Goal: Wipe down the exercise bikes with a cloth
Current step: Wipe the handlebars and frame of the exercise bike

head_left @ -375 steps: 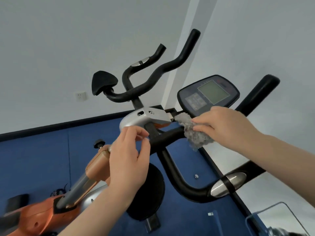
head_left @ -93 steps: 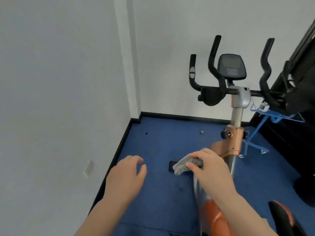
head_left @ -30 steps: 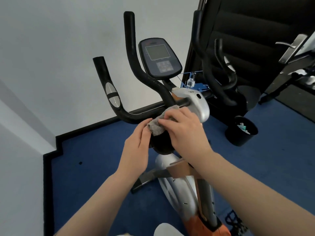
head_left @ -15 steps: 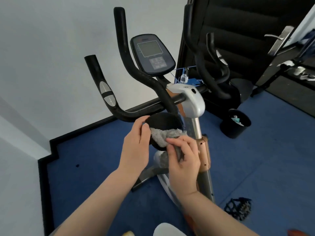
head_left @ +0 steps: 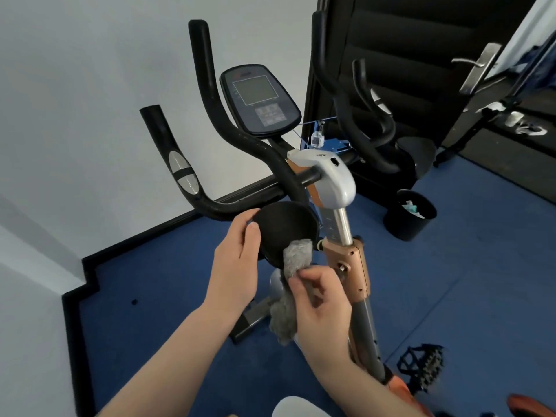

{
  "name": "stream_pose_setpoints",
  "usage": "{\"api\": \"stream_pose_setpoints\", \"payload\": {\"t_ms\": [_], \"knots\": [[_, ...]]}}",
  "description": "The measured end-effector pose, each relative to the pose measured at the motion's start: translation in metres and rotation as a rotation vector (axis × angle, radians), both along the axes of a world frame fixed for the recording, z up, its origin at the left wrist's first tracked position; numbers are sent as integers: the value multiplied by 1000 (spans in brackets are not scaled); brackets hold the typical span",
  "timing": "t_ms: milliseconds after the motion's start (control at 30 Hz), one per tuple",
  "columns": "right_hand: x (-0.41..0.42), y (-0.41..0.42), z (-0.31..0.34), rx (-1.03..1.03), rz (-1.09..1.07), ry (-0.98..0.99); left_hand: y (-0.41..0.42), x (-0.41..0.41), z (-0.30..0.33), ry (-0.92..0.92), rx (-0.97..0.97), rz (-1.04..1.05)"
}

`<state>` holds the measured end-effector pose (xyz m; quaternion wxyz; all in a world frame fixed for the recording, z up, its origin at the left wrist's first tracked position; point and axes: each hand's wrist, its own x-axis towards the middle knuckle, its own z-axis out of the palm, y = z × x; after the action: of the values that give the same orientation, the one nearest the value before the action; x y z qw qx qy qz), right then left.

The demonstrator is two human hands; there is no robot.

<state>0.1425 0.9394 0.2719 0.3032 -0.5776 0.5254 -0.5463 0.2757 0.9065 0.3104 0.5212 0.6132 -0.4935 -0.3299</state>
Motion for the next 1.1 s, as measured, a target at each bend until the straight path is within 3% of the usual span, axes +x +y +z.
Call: {"api": "stream_pose_setpoints", "payload": {"t_ms": [167,333,433,500,667,767,833,900,1000,1067,1100], "knots": [[-17,-32,35,-217,-135,59,-1,1,0,16,14,-13],[2,-29,35,-183,42,498,-1,-3,-1,34,-16,2],[-9,-35,55,-62,166,337,-1,-3,-1,23,-24,9],[-10,-49,75,-98,137,257,-2,-4,-1,23,-40,12],[24,-60,79,-50,223,491,3,-16,-4,101,-97,49],[10,-46,72,47,349,338,6,-24,-7,211,-88,100],[-12,-43,74,98,471,351,6,-27,-10,232,-70,126],[-30,-50,86,27,467,420,5,-27,-9,210,-71,136],[-33,-79,109,-303,346,654,-2,-25,-1,143,-31,163],[-25,-96,110,-328,369,884,-10,-23,4,83,8,165],[-24,-99,104,-272,386,908,-13,-23,6,50,18,152]]}}
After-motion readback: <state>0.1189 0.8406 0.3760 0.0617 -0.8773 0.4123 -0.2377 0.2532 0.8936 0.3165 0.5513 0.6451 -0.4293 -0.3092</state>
